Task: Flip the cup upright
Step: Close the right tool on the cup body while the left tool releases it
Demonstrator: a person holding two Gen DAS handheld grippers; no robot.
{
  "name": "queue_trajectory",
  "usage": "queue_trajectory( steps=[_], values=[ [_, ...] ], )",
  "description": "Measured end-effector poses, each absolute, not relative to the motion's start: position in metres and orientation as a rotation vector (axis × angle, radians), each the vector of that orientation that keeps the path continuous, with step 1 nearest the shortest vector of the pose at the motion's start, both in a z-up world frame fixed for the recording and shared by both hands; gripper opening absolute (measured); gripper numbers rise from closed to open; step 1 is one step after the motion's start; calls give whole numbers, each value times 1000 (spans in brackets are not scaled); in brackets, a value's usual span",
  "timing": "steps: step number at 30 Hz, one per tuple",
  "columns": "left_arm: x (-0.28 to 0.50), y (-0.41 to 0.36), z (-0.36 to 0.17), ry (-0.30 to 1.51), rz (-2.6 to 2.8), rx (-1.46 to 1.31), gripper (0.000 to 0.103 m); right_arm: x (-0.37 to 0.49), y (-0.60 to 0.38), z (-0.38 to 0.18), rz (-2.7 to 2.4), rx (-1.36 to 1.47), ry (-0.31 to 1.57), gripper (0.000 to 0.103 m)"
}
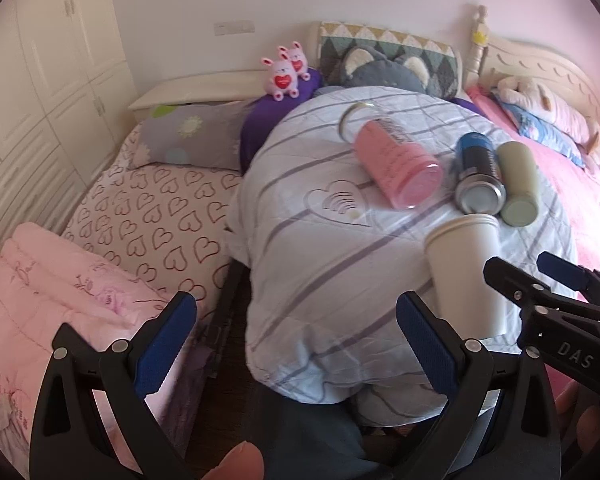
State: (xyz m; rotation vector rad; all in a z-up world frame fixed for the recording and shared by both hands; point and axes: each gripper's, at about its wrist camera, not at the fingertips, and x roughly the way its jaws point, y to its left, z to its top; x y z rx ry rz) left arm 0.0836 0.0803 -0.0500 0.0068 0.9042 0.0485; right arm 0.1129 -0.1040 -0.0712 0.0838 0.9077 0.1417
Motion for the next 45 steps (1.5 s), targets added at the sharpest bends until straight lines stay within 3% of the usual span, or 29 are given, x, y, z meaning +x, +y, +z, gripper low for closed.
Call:
queue_trajectory(
  steps=[11, 45],
  values=[
    [86, 97, -53, 909, 86, 2, 101, 138, -87, -88, 173, 75, 995, 85],
    [83, 100, -52, 911, 81, 1, 101, 145, -79, -95, 153, 31, 1018, 85]
  ],
)
